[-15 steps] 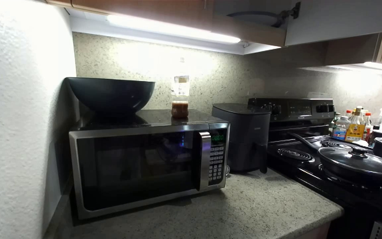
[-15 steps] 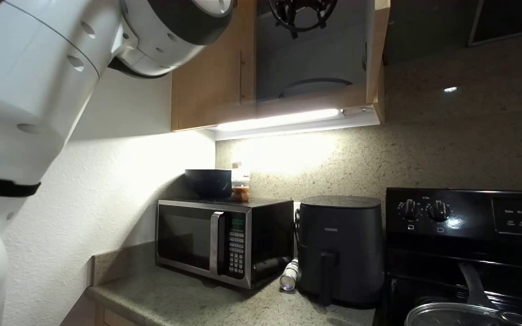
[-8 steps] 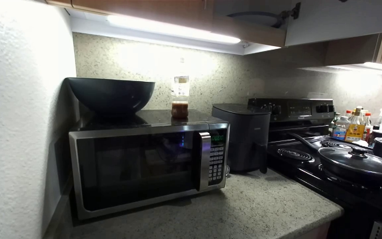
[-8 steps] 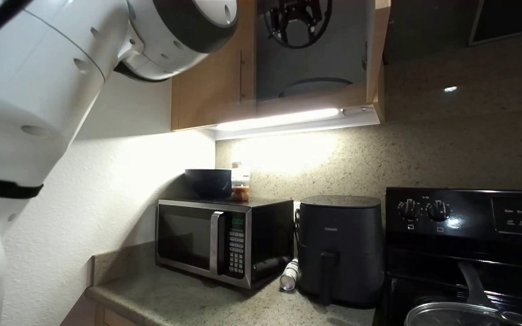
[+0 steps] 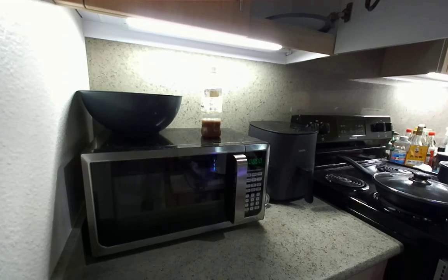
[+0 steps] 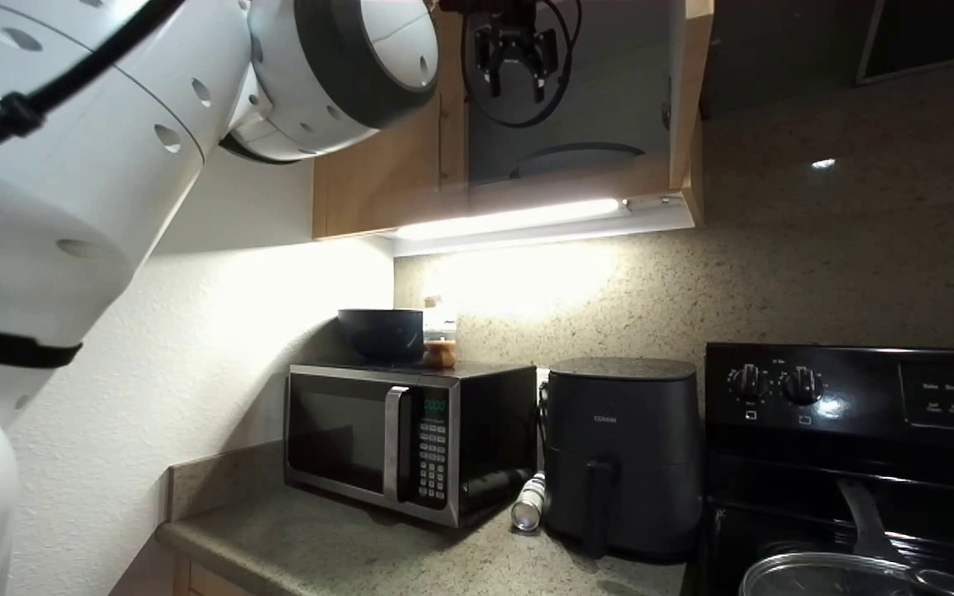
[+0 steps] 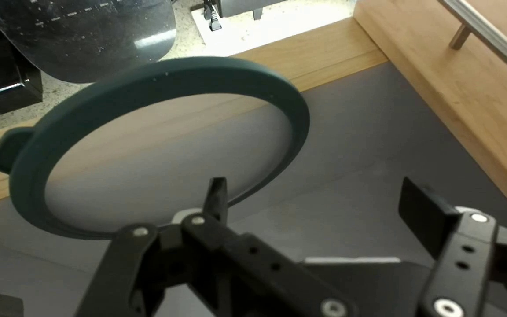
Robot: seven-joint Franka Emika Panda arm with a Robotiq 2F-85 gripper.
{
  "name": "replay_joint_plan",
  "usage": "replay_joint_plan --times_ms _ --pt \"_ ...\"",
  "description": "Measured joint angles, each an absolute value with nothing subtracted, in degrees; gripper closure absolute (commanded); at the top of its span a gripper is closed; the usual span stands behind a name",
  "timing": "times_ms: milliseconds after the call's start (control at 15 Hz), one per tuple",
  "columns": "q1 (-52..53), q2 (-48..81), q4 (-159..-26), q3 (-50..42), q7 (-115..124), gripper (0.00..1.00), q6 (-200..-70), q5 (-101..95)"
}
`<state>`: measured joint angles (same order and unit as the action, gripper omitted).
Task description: Take the plastic object in the top cabinet and put it on the counter
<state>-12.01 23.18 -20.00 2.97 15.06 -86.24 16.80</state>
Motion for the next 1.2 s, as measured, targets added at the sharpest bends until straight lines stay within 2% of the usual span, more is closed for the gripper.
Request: replay_joint_plan --times_ms 667,1200 --pt "-10.1 23.6 -20.4 4.6 17.7 0.00 -84.0 16.9" --pt "-5.8 22.1 -20.4 3.9 31.9 0.00 -74.5 16.0"
